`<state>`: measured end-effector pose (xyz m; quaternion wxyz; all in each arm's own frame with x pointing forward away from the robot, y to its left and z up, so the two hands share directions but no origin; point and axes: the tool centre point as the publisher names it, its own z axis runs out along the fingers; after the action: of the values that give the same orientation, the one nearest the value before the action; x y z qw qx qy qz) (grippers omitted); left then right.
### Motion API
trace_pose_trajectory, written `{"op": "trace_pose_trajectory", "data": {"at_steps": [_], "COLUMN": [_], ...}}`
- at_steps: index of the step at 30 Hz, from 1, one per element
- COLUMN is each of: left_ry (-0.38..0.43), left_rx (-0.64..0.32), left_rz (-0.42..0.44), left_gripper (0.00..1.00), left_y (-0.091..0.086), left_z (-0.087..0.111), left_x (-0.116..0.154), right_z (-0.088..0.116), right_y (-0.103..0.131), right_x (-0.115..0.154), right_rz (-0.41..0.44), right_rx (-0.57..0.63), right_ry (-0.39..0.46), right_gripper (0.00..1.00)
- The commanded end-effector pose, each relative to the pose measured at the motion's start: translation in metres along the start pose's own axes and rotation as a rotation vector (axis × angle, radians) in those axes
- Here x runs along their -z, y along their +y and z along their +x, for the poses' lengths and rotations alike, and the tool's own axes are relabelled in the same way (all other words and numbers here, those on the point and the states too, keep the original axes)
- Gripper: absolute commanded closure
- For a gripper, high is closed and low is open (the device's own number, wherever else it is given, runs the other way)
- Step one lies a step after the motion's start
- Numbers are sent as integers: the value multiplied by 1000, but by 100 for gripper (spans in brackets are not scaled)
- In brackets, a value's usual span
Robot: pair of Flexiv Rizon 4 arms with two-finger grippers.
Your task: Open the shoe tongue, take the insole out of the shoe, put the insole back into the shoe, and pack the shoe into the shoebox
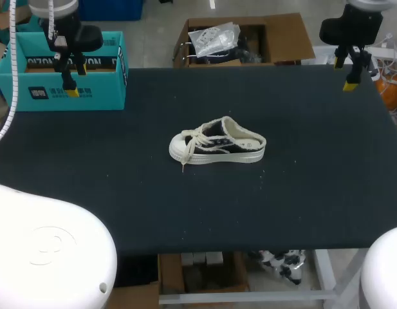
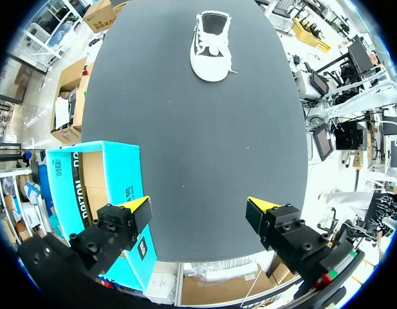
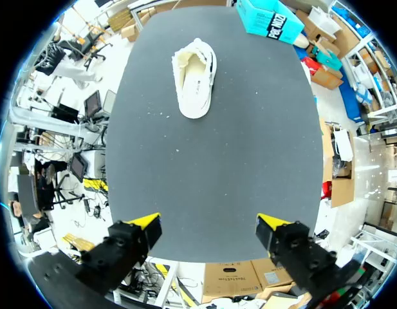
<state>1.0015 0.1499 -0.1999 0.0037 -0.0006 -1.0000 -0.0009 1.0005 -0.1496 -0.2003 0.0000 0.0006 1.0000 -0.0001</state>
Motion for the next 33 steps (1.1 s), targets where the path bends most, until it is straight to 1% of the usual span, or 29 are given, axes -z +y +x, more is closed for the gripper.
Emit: {"op": "trace_pose_trajectory", "data": {"at_steps": [1,21,23,24,25,26,27,28,29,30,31,32,33], "left_ry": [-2,-2,-5,-12,7,3,10,14,21,35,48,71,96], "left_rx": [0,0,6,44,58,88,121,144,179,226,253,296,354], "left_rz": [1,1,0,-16,7,12,13,16,9,2,1,9,16], "left_gripper": [0,0,0,0,0,0,0,0,0,0,0,0,0], "left_y": [0,0,-6,-12,-15,-19,-23,-28,-32,-37,-41,-45,-47], "left_z": [1,1,5,7,8,11,13,16,19,22,24,26,27], "left_x": [0,0,2,2,3,3,2,0,-2,-4,-6,-8,-10], "right_z": [0,0,0,-3,-3,-4,-4,-4,-5,-4,-3,-3,-1], "right_y": [0,0,0,3,8,10,14,18,23,28,34,39,45], "right_x": [0,0,0,-4,-7,-11,-17,-21,-27,-31,-35,-40,-43], "right_rz": [0,0,0,-36,-76,-98,-109,-153,-166,-194,-223,-234,-277], "right_rx": [0,0,0,-11,3,-22,-21,-21,-39,-24,-32,-40,-25], "right_ry": [0,0,0,-12,-17,-14,-25,-25,-18,-26,-22,-18,-30], "right_gripper": [0,0,0,0,0,0,0,0,0,0,0,0,0]}}
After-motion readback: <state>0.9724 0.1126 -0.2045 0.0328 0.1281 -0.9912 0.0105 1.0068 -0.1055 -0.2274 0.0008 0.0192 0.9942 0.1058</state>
